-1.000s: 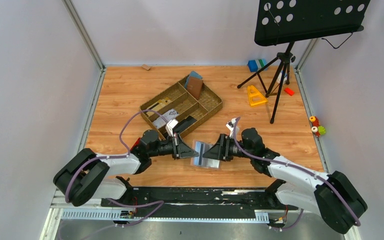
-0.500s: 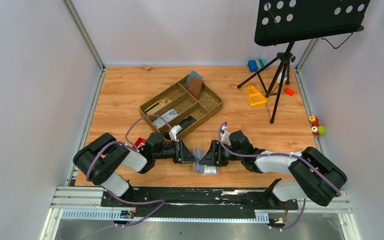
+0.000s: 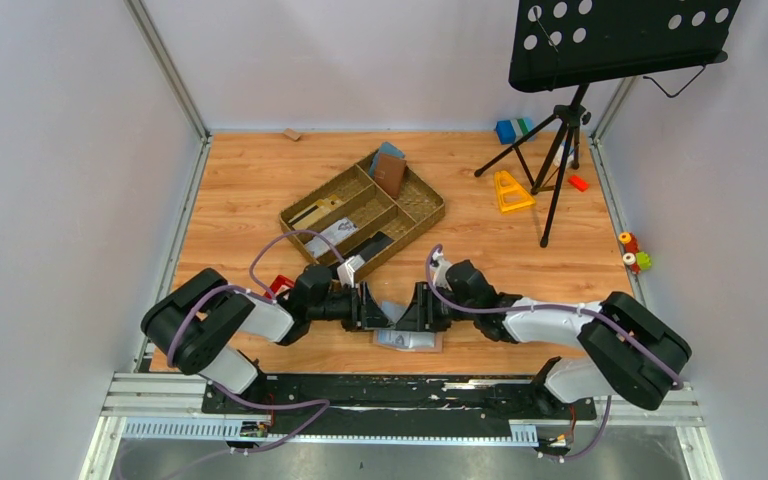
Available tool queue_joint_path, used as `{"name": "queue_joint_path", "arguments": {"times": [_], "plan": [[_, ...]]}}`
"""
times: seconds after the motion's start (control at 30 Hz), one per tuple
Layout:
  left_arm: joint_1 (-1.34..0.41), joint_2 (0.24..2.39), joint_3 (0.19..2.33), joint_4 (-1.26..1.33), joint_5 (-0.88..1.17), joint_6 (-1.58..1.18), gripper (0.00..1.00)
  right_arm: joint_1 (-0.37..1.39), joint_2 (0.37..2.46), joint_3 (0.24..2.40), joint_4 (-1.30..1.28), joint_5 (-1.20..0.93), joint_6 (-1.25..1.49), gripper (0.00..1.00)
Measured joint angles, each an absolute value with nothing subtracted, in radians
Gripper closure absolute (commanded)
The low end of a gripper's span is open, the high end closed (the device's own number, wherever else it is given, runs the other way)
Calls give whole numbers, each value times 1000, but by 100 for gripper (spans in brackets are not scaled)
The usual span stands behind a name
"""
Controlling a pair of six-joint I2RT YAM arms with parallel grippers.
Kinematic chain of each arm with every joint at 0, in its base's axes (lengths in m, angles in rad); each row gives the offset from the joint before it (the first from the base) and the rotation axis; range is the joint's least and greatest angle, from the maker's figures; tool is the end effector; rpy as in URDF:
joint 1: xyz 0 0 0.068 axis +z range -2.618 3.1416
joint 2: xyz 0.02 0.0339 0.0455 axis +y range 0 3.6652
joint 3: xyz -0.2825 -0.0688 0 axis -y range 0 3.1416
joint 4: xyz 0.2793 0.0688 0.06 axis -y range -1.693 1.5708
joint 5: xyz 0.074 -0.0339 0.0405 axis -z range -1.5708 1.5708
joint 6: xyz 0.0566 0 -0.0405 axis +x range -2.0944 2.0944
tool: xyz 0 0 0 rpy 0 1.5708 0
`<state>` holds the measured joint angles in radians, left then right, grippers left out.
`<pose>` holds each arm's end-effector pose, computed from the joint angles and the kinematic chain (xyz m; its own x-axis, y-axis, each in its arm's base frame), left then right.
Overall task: Take the credit cards out of the card holder
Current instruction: Remove the credit card from the card holder.
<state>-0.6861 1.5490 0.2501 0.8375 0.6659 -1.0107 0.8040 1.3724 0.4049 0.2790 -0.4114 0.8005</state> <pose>0.1734 -0.1872 0.0902 -0.9677 -0.0687 -0.2427 0.2002 0.3760 -0.9047 0.1706 0.2097 0.1145 -0.9345 -0.0218 -0.3554 -0.2924 0.6164 0.7311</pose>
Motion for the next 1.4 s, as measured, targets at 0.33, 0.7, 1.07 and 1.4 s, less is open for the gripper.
{"name": "queue_joint_path", "arguments": {"times": [0.33,0.7,1.07,1.4], "plan": [[-686,1496,289,617,593,-933,71,809,1236,392,215,-361,784,58],[-686,1496,290,673,615,-955,87,809,1256,392,158,-326,780,68],[-676,1519,255,844,655,-1050,100,744,1241,287,274,-396,835,61],[-635,1470,199,1050,657,-1229,100,729,986,277,234,-401,857,25]]}}
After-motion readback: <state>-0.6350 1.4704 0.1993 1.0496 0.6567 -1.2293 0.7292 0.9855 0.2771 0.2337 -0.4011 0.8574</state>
